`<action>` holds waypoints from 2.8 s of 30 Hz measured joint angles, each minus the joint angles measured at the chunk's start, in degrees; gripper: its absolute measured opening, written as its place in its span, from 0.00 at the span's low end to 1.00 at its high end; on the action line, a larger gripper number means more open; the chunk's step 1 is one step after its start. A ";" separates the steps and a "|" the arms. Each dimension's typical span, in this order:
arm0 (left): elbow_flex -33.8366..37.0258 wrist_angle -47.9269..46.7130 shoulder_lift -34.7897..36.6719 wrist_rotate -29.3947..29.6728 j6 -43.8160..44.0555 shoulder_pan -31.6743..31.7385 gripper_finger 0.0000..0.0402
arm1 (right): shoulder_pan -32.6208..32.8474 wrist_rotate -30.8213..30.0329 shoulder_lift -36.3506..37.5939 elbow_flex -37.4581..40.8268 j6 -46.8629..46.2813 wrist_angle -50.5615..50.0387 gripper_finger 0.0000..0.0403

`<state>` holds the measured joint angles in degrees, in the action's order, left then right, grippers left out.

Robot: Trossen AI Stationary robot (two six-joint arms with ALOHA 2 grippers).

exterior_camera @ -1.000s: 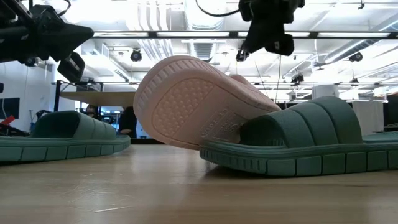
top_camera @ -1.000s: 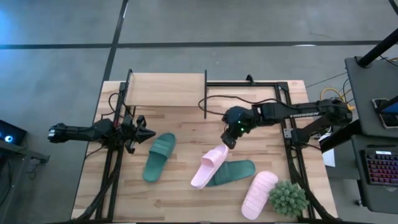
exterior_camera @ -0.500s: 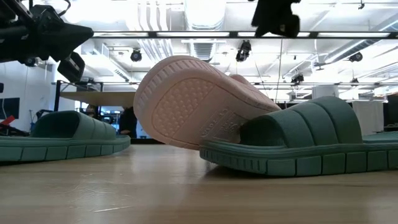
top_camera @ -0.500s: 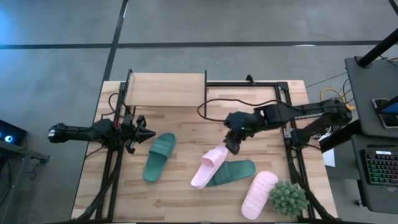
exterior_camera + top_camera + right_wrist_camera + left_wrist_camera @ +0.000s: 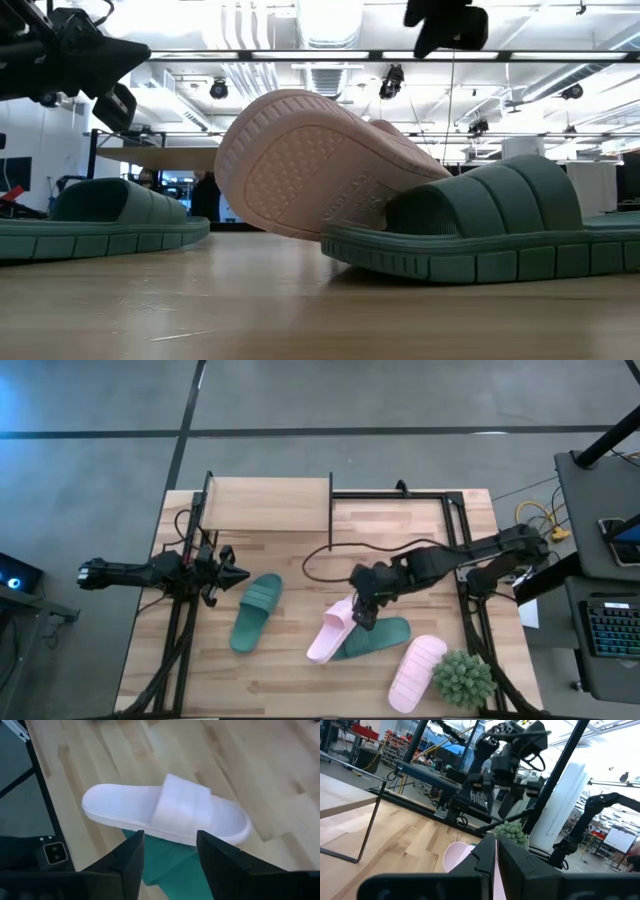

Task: Pick and place slides into the shelf
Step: Put the left pink slide on the shelf

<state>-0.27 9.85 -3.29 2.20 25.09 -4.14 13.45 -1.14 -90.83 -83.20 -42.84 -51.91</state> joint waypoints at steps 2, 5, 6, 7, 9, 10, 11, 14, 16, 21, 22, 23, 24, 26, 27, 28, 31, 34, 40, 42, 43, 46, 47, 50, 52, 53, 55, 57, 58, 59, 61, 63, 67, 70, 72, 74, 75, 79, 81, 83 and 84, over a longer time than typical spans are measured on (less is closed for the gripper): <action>0.00 0.06 0.02 0.00 0.00 0.00 0.01 | -0.06 0.14 -1.34 -0.26 -1.33 -0.13 0.43; 0.00 0.06 0.04 0.00 0.00 0.00 0.01 | -0.93 1.55 -2.04 0.33 -2.45 -0.12 0.43; 0.00 0.04 -0.02 0.00 0.00 0.00 0.01 | -1.47 2.11 -1.83 1.06 -2.88 -0.32 0.43; 0.00 0.03 -0.09 0.00 0.00 0.00 0.01 | -2.26 3.13 -1.50 1.96 -3.33 -0.30 0.43; 0.00 -0.03 -0.04 0.00 0.00 0.00 0.01 | -4.15 5.26 -0.58 4.25 -3.69 0.18 0.42; 0.00 0.06 -0.04 0.00 0.00 0.00 0.01 | -5.28 6.85 -0.22 5.47 -3.63 0.46 0.42; 0.00 0.03 -0.04 0.01 0.00 0.01 0.01 | -6.53 8.87 0.28 6.71 -3.15 1.60 0.42; 0.00 -0.03 0.00 0.00 0.00 0.02 0.01 | -10.62 16.84 0.82 10.50 -1.23 7.30 0.41; 0.00 -0.09 0.02 0.01 0.00 0.00 0.01 | -13.08 20.17 0.37 12.59 -0.35 10.19 0.41; 0.00 0.03 -0.04 0.00 0.00 0.00 0.01 | -16.53 26.36 -2.49 14.93 2.58 11.54 0.41; 0.00 -0.13 0.01 0.00 0.00 0.00 0.01 | -16.63 27.68 -3.02 15.02 3.17 12.10 0.41; 0.00 -0.10 0.02 0.00 0.00 0.00 0.01 | -16.63 28.69 -3.38 15.18 3.81 12.33 0.41; 0.00 0.12 -0.04 0.02 0.00 0.02 0.01 | -16.59 29.34 -3.91 15.32 4.41 12.21 0.41; 0.00 0.01 0.02 0.00 0.00 0.01 0.01 | -16.56 30.28 -4.77 15.73 5.56 12.48 0.41; 0.00 0.02 0.02 0.00 0.00 0.00 0.01 | -16.58 30.29 -5.20 16.11 5.86 12.49 0.41; 0.00 0.11 -0.06 0.00 0.00 0.00 0.01 | -16.59 30.46 -5.65 16.39 5.87 12.96 0.41; 0.00 -0.05 -0.01 0.00 0.00 0.00 0.01 | -16.67 31.95 -5.79 17.19 5.84 16.80 0.41; 0.00 -0.16 0.04 0.00 0.00 0.00 0.01 | -16.74 32.64 -5.72 17.77 4.79 20.41 0.41; 0.00 0.01 0.01 0.00 0.00 0.00 0.01 | -16.78 33.09 -6.57 18.60 4.27 21.15 0.41; 0.00 0.01 0.02 0.00 0.00 0.00 0.01 | -16.54 33.55 -7.48 19.18 4.27 20.93 0.41; 0.00 0.01 0.02 0.00 0.00 0.01 0.01 | -16.48 33.65 -7.60 19.42 4.27 21.27 0.41; 0.00 -0.02 -0.04 0.00 0.00 0.00 0.01 | -16.36 34.87 -8.14 20.48 4.33 23.84 0.41; 0.00 -0.12 0.01 0.00 0.00 0.01 0.01 | -16.37 35.04 -8.26 20.64 4.30 24.89 0.41; 0.00 0.02 -0.01 0.00 0.00 0.00 0.01 | -16.35 34.95 -8.21 20.74 4.32 27.83 0.41; 0.00 0.15 0.04 0.02 0.00 0.02 0.01 | -16.35 35.03 -8.25 20.74 4.38 29.05 0.38; 0.00 0.15 -0.06 0.00 0.00 0.00 0.01 | -16.35 35.56 -8.25 20.76 4.61 29.27 0.36; 0.00 -0.13 -0.04 0.00 0.00 0.00 0.01 | -16.32 35.78 -8.25 20.76 5.58 29.55 0.29; 0.00 0.08 -0.04 0.00 0.00 0.02 0.01 | -16.35 36.07 -8.40 20.76 6.05 29.56 0.20; 0.00 0.06 -0.04 0.00 0.00 0.02 0.01 | -16.35 36.23 -8.43 20.76 6.33 29.56 0.16; 0.00 0.06 -0.04 0.00 0.00 0.01 0.01 | -16.35 36.34 -8.43 20.76 6.72 29.52 0.12; 0.00 0.06 -0.05 0.00 0.00 0.00 0.01 | -16.35 36.20 -8.43 20.76 7.75 29.97 0.05; 0.00 0.06 -0.07 0.00 0.00 0.01 0.01 | -16.35 35.57 -8.09 20.76 8.41 30.11 0.03; 0.00 0.06 0.02 0.00 0.00 0.01 0.01 | -16.34 34.38 -6.27 18.81 9.89 29.38 0.03; 0.00 0.06 0.02 0.00 0.00 0.02 0.01 | -16.37 33.59 -4.34 15.85 10.30 29.22 0.03; 0.00 0.04 0.00 0.00 0.00 0.00 0.01 | -16.37 32.49 -3.25 13.09 10.91 28.24 0.03; 0.00 -0.03 -0.05 0.00 0.00 0.00 0.01 | -16.37 30.64 -2.70 9.39 12.78 26.44 0.03; 0.00 -0.12 -0.04 0.00 0.00 0.00 0.01 | -16.37 29.39 -2.66 7.05 14.06 25.26 0.03; 0.00 0.02 0.04 0.00 0.00 0.01 0.01 | -17.01 24.61 -3.09 -2.48 21.82 18.33 0.03; 0.00 0.07 -0.04 0.00 0.00 0.02 0.01 | -17.85 22.76 -3.17 -5.74 26.02 16.93 0.03; 0.00 -0.03 0.02 0.00 0.00 0.01 0.01 | -19.62 22.06 -3.38 -8.66 27.46 15.58 0.03; 0.00 0.09 0.00 0.01 0.00 0.00 0.01 | -20.78 22.07 -3.52 -10.11 27.46 13.82 0.03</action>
<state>-0.27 9.95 -3.29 2.21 25.08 -4.14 -7.33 20.92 -94.35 -93.31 -15.38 -38.09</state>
